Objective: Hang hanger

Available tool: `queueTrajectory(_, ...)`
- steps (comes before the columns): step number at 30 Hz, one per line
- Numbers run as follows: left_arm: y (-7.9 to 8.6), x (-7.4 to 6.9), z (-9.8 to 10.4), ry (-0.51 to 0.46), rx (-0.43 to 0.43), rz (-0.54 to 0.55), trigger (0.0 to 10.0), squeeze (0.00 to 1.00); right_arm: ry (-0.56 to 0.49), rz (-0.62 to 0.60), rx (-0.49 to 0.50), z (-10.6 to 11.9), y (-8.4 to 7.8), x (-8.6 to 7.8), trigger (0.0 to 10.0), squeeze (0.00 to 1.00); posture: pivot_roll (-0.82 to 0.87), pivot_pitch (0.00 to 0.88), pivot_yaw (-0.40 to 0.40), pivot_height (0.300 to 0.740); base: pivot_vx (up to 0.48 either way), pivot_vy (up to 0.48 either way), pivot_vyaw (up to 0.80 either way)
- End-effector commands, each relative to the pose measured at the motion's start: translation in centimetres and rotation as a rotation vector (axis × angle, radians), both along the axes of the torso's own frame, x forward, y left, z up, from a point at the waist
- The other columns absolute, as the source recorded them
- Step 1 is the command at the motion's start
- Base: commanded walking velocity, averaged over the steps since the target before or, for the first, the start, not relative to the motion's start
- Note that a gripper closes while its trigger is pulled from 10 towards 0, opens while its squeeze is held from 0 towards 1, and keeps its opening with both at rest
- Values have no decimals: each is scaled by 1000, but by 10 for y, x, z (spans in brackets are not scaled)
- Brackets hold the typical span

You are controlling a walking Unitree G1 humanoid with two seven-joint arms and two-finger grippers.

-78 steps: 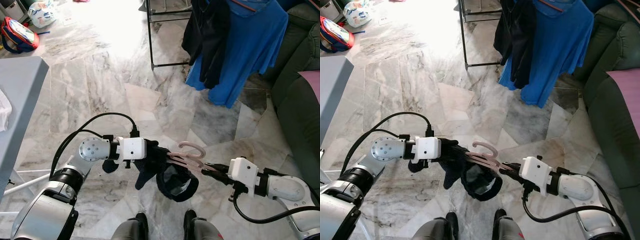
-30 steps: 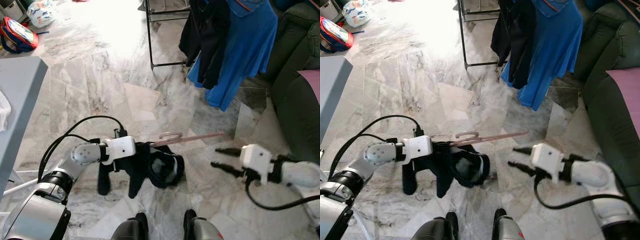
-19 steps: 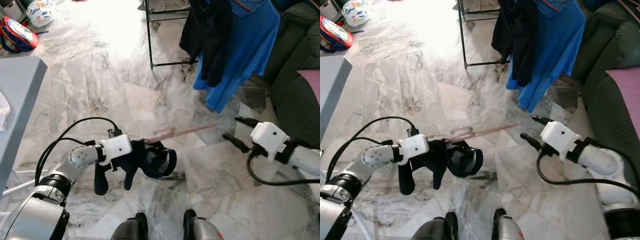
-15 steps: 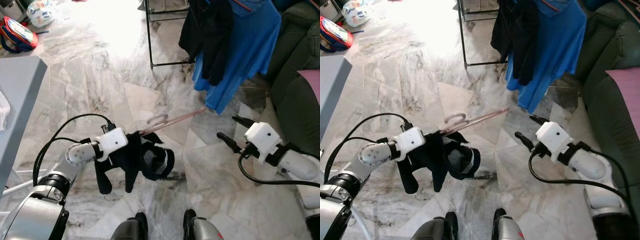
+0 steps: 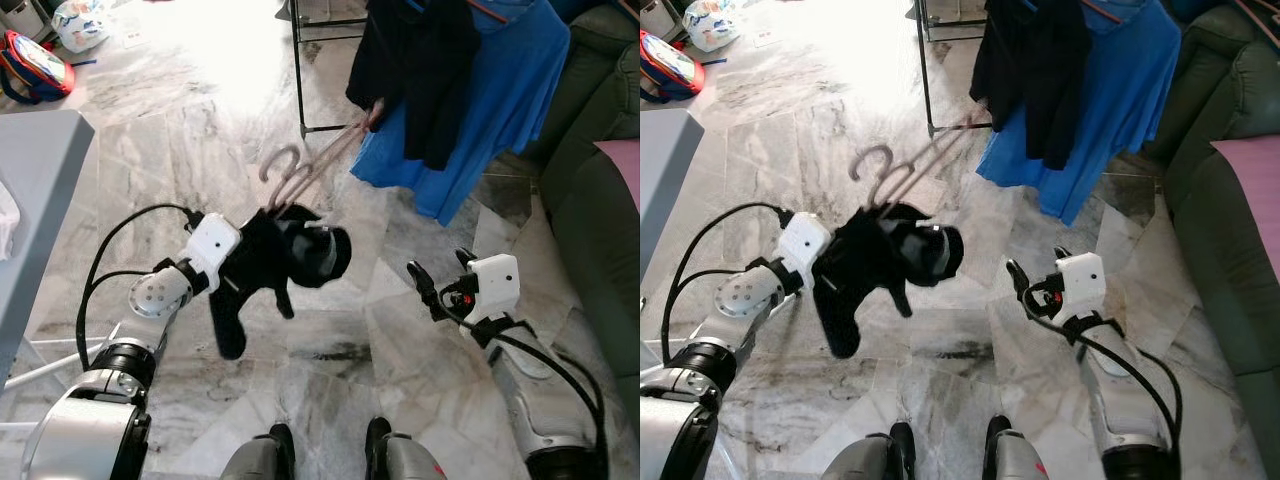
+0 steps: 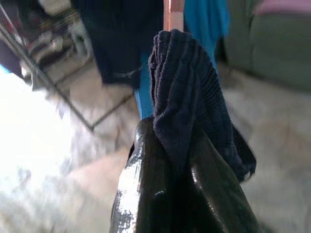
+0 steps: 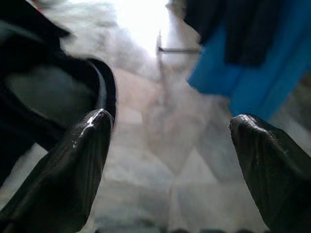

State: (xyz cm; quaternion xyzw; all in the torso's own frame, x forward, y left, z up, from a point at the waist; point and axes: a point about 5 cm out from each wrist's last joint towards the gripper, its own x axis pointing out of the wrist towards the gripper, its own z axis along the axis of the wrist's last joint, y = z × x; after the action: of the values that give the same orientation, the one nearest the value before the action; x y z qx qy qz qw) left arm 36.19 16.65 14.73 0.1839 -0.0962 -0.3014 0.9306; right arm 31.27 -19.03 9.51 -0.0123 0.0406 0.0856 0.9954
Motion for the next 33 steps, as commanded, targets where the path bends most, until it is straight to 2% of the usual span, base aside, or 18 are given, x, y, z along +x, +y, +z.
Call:
queueTrajectory(1, -6, -1, 13, -68, -48, -41, 0, 0, 81, -164, -99, -13, -7, 3, 10000, 0, 4, 275, 47, 740, 0, 0, 0)
queueTrajectory(2, -7, -1, 13, -72, -49, -45, 0, 0, 89, -196, -135, -14, -8, 4, 10000, 0, 4, 275, 47, 740, 0, 0, 0)
queueTrajectory(3, -11, -3, 14, -81, -65, -60, 0, 0, 92, -175, -88, -14, -5, 5, 10000, 875, 5, 275, 46, 740, 0, 0, 0)
queueTrajectory(5, -15, -4, 14, -89, -85, -77, 0, 0, 90, -130, -7, -14, 0, 6, 10000, 875, 6, 274, 46, 740, 0, 0, 0)
queueTrajectory(6, -20, -6, 14, -94, -102, -93, 0, 0, 84, -123, -1, -13, 2, 7, 10000, 1000, 9, 275, 42, 740, 0, 0, 0)
queueTrajectory(9, -30, -12, 11, -101, -141, -127, 0, 0, 70, -66, -17, -11, 8, 9, 10000, 1000, 5, 278, 39, 740, 0, 0, 0)
queueTrajectory(10, -33, -13, 11, -101, -152, -135, 0, 0, 87, -37, 19, -12, 12, 8, 10000, 1000, 5, 279, 38, 740, 0, 0, 0)
queueTrajectory(11, -38, -16, 10, -100, -172, -149, 0, 0, 102, -9, 104, -11, 17, 8, 10000, 1000, 2, 281, 35, 740, 0, 0, 0)
queueTrajectory(17, -47, -20, 11, -103, -210, -175, 0, 0, 97, 25, 202, -9, 26, 10, 10000, 1000, 0, 284, 34, 740, 0, 0, 0)
queueTrajectory(18, -51, -21, 13, -107, -223, -187, 0, 0, 109, 46, 212, -10, 31, 11, 10000, 0, 1, 285, 33, 740, 0, 0, 0)
queueTrajectory(23, -55, -22, 15, -112, -234, -198, 0, 0, 125, 60, 219, -12, 36, 12, 10000, 0, 2, 285, 31, 740, 0, 0, 0)
queueTrajectory(25, -61, -24, 25, -136, -263, -226, 0, 0, 210, 67, 282, -26, 48, 13, 10000, 0, 10, 284, 29, 740, 0, 0, 0)
queueTrajectory(28, -64, -25, 31, -151, -275, -237, 0, 0, 261, 85, 326, -33, 56, 14, 10000, 0, 13, 284, 30, 740, 0, 0, 0)
queueTrajectory(33, -63, -25, 38, -175, -275, -222, 0, 0, 288, 104, 315, -33, 67, 16, 10000, 0, 15, 284, 30, 740, 0, 0, 0)
